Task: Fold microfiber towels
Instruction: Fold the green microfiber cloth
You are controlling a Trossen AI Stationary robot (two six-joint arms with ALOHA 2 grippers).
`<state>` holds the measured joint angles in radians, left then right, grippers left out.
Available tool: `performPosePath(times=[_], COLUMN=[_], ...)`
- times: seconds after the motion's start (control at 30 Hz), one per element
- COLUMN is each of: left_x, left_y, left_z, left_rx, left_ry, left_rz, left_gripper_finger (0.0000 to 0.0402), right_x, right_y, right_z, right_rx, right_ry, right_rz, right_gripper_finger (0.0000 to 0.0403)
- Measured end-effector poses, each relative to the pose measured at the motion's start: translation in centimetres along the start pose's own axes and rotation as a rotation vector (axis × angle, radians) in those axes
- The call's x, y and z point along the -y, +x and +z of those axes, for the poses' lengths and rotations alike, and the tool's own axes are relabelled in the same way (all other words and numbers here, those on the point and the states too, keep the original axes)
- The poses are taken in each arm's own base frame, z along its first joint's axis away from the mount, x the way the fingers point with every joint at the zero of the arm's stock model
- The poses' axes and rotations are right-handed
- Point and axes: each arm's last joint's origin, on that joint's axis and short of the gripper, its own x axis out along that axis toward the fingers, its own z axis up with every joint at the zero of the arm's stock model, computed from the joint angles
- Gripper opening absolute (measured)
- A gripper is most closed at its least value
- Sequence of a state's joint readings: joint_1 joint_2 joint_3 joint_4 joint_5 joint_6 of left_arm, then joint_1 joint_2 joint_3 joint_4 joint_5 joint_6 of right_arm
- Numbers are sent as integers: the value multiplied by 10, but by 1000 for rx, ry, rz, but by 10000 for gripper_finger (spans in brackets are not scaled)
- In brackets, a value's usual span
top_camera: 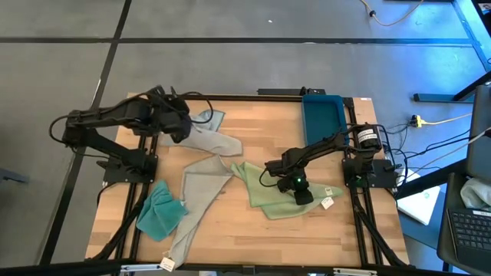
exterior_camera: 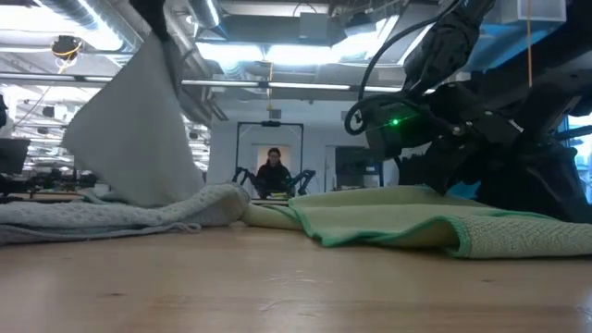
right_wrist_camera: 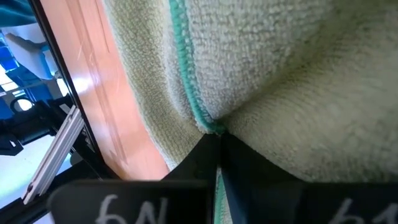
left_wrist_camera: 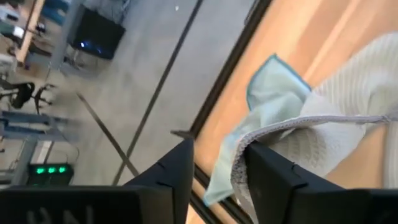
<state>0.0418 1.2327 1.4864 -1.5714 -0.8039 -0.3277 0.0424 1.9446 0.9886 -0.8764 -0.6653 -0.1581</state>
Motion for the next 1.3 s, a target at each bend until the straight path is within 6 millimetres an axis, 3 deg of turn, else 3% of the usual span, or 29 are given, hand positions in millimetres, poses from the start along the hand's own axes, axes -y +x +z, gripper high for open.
performPosePath(times=[0.27, 0.47, 0.6, 0.8, 0.9, 1.1, 1.3], left_x=[19, 38, 49, 60, 85, 158, 218], left_y=[38, 70, 80, 77, 71, 60, 77], left_z=[-16, -30, -27, -15, -10, -22, -44], left_rx=[-184, -318, -308, -298, -247, -221, -334], left_ry=[59, 29, -19, -159, -167, 53, 122], left_rz=[-1, -146, -338, -747, -883, -1017, -990], left_gripper_finger=[188, 219, 236, 246, 243, 242, 237], right_x=[0, 0, 0, 0, 0, 0, 0], right_y=[0, 0, 0, 0, 0, 0, 0], right_z=[1, 2, 6, 6, 6, 6, 7], right_rx=[6, 22, 51, 56, 56, 56, 65], right_ry=[-8, -24, -56, -83, -99, -126, -160], right_rz=[5, 10, 15, 16, 16, 15, 27], right_gripper_finger=[21, 21, 21, 21, 21, 21, 22])
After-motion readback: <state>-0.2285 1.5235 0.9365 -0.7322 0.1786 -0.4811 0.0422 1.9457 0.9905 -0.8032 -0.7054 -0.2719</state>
